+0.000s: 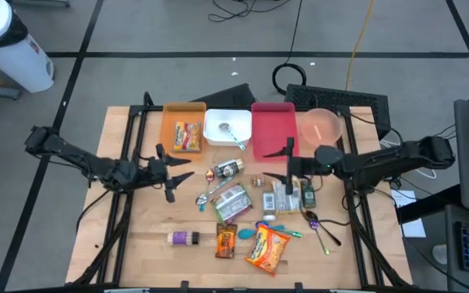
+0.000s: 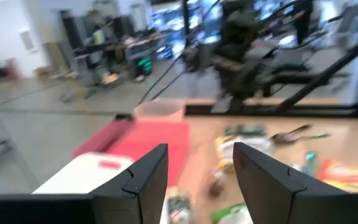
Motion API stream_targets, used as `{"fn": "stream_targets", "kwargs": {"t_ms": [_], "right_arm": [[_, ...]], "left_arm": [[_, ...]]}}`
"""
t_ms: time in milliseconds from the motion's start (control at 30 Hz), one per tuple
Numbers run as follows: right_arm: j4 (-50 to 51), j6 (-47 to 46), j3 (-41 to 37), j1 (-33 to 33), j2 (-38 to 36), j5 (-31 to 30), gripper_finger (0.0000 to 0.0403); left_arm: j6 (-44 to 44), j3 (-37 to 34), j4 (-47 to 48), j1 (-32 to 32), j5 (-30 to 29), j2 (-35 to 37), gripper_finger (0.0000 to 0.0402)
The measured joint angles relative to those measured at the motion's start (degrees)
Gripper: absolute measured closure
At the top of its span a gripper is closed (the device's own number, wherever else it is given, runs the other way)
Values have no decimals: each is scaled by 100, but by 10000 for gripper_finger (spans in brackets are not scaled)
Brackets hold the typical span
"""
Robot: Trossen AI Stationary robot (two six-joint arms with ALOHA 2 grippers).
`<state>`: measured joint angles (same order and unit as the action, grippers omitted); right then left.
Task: Pick & Place Food Item
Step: Put the left purple spoon into the white bin
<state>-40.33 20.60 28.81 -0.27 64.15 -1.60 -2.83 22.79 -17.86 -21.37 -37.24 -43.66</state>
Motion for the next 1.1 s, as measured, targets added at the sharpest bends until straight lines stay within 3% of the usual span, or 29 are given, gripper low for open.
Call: {"fn": "stream_targets", "kwargs": {"t_ms": [100,233,500,700,967,1100], "right_arm": [[-775,-26,-384,0,27,381,161],[-1338,-448,-659,0,23,483,161],[-1310,-710,-701,2,25,476,161],[-1300,-710,-701,2,25,474,161],[-1296,-889,-701,0,25,472,161],[-1294,-897,-701,0,25,472,161]], "left_arm": [[315,0,333,-84,-333,-120,215],[984,0,721,-125,-115,-393,215],[2723,0,1285,-128,579,-1322,215],[3573,0,1336,-79,619,-2051,215],[4221,0,1332,540,599,-2506,215],[4182,0,1315,1005,954,-2502,215]]}}
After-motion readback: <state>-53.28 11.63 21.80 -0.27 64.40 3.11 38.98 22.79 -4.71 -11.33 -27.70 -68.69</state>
